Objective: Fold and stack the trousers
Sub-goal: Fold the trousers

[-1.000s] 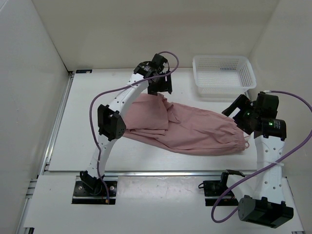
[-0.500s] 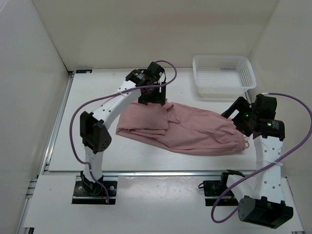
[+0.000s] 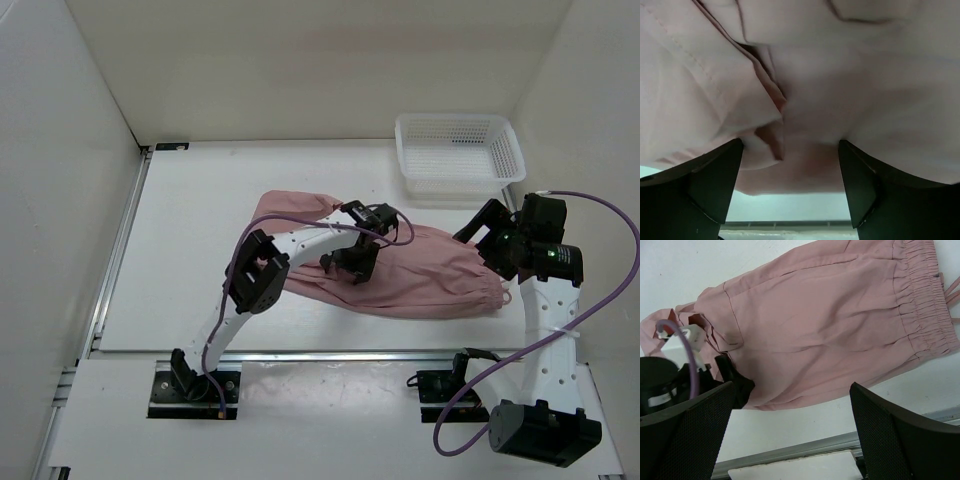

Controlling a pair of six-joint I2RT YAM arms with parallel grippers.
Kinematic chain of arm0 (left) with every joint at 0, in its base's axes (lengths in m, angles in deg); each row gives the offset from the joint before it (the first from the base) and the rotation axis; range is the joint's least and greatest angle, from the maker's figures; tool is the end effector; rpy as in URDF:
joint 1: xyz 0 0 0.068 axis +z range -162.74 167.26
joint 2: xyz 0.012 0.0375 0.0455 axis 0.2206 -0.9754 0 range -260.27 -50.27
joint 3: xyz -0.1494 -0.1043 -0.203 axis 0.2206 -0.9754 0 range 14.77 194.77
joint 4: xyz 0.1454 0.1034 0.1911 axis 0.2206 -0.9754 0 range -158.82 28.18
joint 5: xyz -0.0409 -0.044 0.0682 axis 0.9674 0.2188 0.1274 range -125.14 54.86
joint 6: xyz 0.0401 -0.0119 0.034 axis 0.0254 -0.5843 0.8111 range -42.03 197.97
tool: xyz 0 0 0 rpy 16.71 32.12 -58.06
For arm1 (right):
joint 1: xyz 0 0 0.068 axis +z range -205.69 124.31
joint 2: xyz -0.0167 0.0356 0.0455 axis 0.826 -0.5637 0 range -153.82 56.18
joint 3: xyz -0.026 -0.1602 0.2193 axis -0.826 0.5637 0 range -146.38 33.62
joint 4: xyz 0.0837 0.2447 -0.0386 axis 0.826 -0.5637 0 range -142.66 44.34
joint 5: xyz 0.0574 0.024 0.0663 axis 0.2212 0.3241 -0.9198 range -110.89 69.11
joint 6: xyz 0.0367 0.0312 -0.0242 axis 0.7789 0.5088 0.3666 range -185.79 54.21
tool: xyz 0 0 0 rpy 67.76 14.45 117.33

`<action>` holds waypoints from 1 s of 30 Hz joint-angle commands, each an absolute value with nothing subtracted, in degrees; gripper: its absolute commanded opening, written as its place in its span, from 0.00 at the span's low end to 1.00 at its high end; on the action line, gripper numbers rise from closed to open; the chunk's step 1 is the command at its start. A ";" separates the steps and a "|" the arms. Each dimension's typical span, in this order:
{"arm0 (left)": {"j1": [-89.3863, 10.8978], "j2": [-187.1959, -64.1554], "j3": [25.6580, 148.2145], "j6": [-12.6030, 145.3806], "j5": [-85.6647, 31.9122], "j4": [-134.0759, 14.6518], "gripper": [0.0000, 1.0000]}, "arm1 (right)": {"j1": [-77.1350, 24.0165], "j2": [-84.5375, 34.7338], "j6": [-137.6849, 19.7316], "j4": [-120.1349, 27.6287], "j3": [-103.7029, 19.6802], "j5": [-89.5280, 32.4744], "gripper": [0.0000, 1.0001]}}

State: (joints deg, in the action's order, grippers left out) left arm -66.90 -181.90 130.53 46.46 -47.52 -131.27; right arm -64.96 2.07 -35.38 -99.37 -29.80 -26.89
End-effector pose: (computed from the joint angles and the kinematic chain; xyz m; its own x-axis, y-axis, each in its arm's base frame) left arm 0.2734 -0.3654 0.1932 -0.9060 0.3825 -0.1813 0.3613 0.9219 0.1397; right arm 0.1738 -0.0247 0.3497 -0.5517 0.6002 -0.5791 0.4242 0.7998 0.4247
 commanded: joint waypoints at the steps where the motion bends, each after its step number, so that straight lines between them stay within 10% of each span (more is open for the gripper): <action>1: -65.74 -179.64 132.01 45.71 -52.96 -132.30 0.88 | -64.65 2.13 -36.52 -97.86 -30.98 -26.69 0.99; 13: -65.74 -179.64 131.49 44.57 -60.01 -133.53 0.69 | -64.65 2.13 -36.52 -97.86 -30.45 -27.21 0.99; 18: -65.74 -180.34 134.47 45.27 -60.01 -133.53 0.79 | -64.65 2.13 -36.52 -97.86 -30.98 -27.21 0.99; 22: -65.74 -180.27 136.23 46.50 -55.11 -134.94 0.52 | -64.65 2.13 -36.52 -97.86 -30.98 -27.74 0.99; 30: -65.13 -176.30 139.65 46.50 -52.97 -134.94 0.80 | -64.65 2.13 -36.52 -98.48 -31.50 -27.74 0.99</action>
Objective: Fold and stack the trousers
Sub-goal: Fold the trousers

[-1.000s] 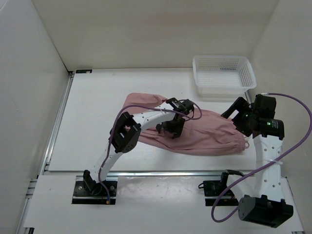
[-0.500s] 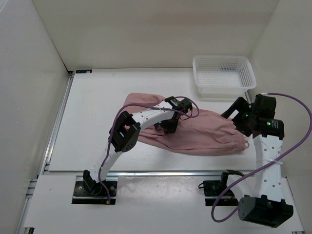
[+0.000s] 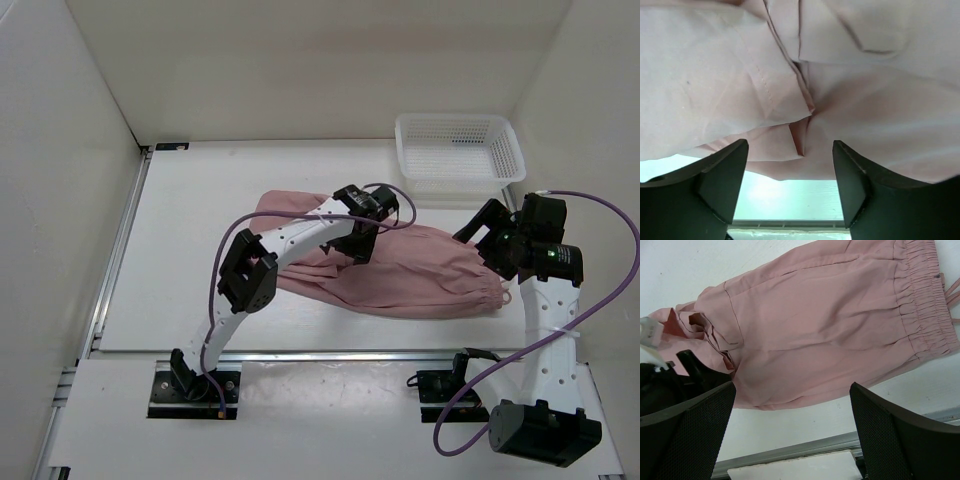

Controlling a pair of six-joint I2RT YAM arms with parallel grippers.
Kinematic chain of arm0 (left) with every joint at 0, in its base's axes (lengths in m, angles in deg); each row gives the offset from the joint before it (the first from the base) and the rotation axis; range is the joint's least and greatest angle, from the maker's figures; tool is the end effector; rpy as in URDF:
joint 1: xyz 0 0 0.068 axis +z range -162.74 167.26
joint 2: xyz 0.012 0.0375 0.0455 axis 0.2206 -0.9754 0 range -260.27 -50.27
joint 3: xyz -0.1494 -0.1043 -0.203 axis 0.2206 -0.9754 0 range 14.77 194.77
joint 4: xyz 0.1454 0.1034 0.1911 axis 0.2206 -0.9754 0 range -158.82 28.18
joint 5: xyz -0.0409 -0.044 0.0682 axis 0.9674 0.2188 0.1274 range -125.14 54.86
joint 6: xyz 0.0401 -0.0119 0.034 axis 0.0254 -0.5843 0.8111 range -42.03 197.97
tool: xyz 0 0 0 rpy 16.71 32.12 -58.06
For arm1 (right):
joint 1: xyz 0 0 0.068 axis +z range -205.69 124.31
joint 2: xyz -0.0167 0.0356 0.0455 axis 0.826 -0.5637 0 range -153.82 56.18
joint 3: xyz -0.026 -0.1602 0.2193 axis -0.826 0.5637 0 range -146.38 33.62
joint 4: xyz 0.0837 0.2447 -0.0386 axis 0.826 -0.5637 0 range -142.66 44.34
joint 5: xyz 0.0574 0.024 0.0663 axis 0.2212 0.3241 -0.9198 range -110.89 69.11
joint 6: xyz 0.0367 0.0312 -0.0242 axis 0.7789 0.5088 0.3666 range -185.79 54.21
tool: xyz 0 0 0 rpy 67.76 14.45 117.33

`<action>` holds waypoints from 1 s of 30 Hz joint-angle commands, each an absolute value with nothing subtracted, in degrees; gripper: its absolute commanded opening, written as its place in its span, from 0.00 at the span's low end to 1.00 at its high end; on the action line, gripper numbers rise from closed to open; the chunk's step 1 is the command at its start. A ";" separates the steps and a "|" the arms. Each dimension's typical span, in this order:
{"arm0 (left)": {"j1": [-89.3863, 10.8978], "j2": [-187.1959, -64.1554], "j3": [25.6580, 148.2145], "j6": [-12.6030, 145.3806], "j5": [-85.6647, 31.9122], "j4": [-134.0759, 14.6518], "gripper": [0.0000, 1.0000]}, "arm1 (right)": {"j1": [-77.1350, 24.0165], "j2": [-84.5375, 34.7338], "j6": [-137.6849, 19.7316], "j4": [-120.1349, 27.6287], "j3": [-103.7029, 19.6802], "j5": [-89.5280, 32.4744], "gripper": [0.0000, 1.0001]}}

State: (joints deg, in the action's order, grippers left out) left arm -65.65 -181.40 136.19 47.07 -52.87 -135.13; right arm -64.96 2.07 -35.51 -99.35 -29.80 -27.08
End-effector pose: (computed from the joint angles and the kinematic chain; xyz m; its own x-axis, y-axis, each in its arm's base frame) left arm 0.2851 -0.3590 0.2231 -0.8924 0.3692 -0.2595 0.3253 0.9248 0.1971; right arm 0.1738 -0.0246 0.3497 -0.5537 0.5984 -0.5791 0.4208 0.8012 0.4255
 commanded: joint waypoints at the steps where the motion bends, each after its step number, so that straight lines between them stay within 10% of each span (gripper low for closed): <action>1: -65.13 -176.91 139.66 46.50 -52.98 -134.94 0.83 | -64.65 2.13 -36.52 -98.48 -31.50 -27.74 0.99; 5: -63.90 -180.78 140.27 45.36 -55.34 -134.94 1.00 | -64.65 2.74 -36.52 -98.48 -31.50 -27.74 0.99; 25: -63.19 -183.25 130.34 45.89 -54.82 -131.69 0.93 | -64.65 3.27 -37.05 -98.48 -30.89 -27.21 0.99; 30: -63.19 -182.72 130.87 46.41 -55.44 -131.69 0.60 | -64.65 3.27 -36.52 -98.48 -30.36 -27.21 0.99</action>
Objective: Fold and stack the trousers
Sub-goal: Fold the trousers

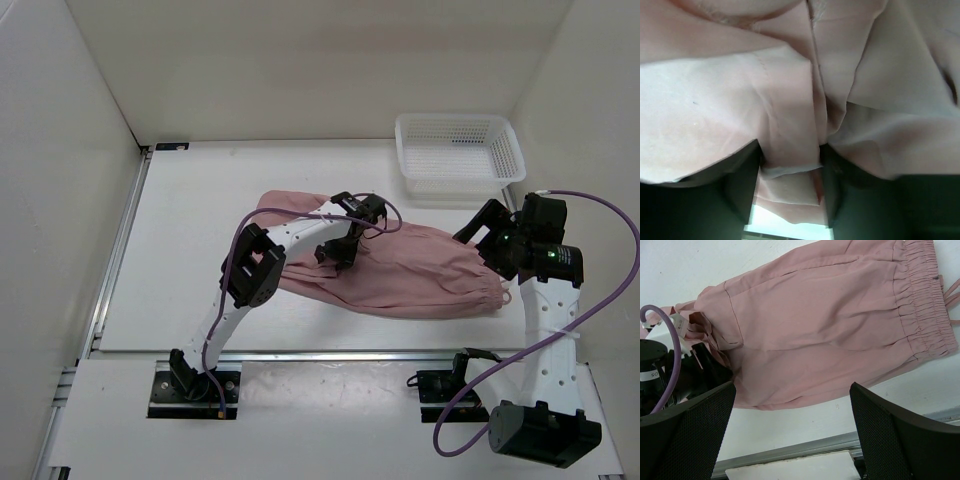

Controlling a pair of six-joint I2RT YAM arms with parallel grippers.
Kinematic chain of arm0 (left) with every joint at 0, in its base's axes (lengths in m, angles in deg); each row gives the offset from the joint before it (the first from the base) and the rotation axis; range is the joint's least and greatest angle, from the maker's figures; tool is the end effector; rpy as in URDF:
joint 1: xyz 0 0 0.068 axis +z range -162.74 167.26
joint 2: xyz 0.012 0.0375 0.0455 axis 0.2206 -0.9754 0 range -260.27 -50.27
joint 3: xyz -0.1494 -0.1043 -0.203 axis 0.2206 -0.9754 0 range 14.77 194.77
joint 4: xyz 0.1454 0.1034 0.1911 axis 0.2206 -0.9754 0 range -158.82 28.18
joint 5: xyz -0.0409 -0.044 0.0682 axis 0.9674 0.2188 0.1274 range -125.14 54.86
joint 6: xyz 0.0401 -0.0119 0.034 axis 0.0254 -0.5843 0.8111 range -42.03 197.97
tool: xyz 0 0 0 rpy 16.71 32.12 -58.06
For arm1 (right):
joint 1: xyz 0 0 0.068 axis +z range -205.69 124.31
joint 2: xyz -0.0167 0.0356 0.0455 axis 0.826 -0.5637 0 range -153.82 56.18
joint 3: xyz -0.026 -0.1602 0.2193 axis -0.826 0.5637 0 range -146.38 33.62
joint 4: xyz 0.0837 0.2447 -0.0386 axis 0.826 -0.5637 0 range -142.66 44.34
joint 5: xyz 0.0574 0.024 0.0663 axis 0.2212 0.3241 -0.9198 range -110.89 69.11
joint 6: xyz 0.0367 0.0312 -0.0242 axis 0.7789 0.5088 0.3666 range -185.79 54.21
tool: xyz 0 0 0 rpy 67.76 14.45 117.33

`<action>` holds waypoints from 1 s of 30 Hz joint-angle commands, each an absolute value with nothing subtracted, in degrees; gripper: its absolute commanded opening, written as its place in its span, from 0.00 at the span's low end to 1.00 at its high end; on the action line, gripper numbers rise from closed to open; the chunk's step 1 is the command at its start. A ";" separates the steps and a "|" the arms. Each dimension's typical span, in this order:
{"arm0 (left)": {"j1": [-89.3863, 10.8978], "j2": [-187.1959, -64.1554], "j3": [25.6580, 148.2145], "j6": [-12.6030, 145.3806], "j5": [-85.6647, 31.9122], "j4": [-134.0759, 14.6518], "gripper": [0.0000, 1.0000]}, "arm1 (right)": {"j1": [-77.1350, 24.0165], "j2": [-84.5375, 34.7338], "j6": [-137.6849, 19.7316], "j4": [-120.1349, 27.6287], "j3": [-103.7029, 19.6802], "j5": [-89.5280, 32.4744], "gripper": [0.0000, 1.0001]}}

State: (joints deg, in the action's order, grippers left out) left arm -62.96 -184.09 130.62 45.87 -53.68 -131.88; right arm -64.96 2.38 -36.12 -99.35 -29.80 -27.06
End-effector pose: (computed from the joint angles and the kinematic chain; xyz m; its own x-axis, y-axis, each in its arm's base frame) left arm 0.3018 -0.3447 0.1778 -0.9252 0.3238 -0.1980 0.2714 0.9291 0.2511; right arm 0.1725 -0.0244 0.3505 -0.5549 0.5893 -0.5872 0.4128 0.8079 0.4206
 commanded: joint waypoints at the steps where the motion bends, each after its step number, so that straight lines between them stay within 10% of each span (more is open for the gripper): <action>1: -63.19 -182.72 131.65 46.42 -55.44 -132.38 0.55 | -64.65 3.27 -36.52 -98.48 -30.36 -27.21 0.99; 10: -60.29 -178.34 134.20 46.94 -55.53 -135.29 0.10 | -64.65 3.27 -36.52 -99.01 -30.88 -27.21 0.99; 30: -63.19 -165.14 130.97 53.27 -46.14 -132.67 0.10 | -64.65 3.27 -36.52 -99.01 -30.89 -27.21 0.99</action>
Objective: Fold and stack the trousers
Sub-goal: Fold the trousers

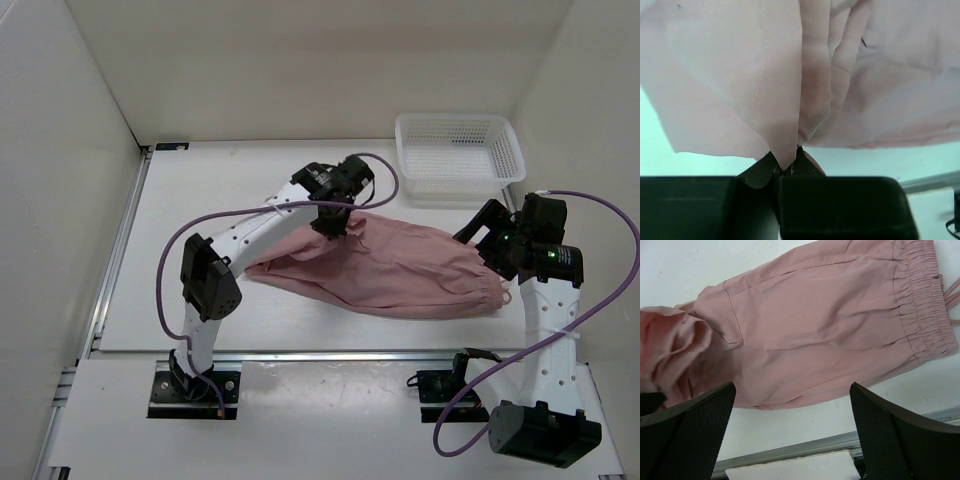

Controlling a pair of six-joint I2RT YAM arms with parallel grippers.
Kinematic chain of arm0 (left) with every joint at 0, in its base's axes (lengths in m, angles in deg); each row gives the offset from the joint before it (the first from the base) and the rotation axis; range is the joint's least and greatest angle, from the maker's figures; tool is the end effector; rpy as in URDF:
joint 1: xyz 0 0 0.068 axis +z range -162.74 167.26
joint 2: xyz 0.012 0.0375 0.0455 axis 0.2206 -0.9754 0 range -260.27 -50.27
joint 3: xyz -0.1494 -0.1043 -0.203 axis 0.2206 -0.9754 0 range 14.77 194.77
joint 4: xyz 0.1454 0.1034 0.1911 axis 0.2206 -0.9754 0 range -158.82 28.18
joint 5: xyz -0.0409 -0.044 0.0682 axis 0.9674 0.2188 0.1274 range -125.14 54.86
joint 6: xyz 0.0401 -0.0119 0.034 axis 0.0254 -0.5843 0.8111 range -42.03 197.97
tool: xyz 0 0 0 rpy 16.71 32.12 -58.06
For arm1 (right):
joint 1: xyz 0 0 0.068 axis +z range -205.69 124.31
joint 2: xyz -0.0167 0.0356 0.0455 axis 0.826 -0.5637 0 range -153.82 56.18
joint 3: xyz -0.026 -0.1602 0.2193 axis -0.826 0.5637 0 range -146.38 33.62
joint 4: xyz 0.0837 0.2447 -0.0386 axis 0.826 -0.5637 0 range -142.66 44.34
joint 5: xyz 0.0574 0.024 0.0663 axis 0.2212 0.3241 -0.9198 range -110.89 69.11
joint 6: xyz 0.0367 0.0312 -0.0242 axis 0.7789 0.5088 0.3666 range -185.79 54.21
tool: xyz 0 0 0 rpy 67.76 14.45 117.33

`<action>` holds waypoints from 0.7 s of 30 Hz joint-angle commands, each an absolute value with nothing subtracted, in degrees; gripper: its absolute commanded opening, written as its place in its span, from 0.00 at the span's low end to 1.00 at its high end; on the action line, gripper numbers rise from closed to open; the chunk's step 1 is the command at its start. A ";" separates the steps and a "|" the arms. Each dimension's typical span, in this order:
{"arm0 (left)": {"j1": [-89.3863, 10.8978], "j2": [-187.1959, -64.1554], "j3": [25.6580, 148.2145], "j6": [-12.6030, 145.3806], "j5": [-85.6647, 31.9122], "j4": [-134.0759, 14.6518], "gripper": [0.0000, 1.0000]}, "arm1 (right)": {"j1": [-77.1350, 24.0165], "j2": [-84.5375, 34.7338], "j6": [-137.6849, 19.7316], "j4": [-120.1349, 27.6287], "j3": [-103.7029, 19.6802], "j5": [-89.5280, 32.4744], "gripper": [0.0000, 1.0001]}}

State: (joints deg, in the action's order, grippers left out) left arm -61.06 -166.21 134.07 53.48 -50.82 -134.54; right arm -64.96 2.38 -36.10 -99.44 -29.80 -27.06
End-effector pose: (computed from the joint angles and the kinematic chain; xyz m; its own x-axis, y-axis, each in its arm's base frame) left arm 0.2830 -0.3032 0.3239 -0.8381 0.3411 -0.4256 0.3387 0.9371 0.0842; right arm 0.1724 -0.0244 0.3504 -0.5556 0.5897 -0.5861 0.4137 0.8076 0.4204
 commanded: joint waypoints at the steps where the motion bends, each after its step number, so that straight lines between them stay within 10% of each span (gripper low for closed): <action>1: -63.19 -165.14 129.74 53.27 -44.12 -131.52 0.10 | -64.65 3.27 -36.52 -99.01 -30.89 -27.21 0.99; 11: -70.13 -169.79 126.10 55.72 -40.06 -131.24 0.16 | -64.65 2.74 -36.52 -99.01 -30.89 -27.21 0.99; 15: -70.14 -170.86 132.69 57.04 -43.74 -138.36 1.00 | -64.65 2.74 -36.52 -99.01 -31.41 -27.21 0.99; 21: -61.64 -163.40 137.72 58.72 -40.16 -140.21 1.00 | -64.65 2.74 -36.52 -99.01 -31.94 -26.60 0.99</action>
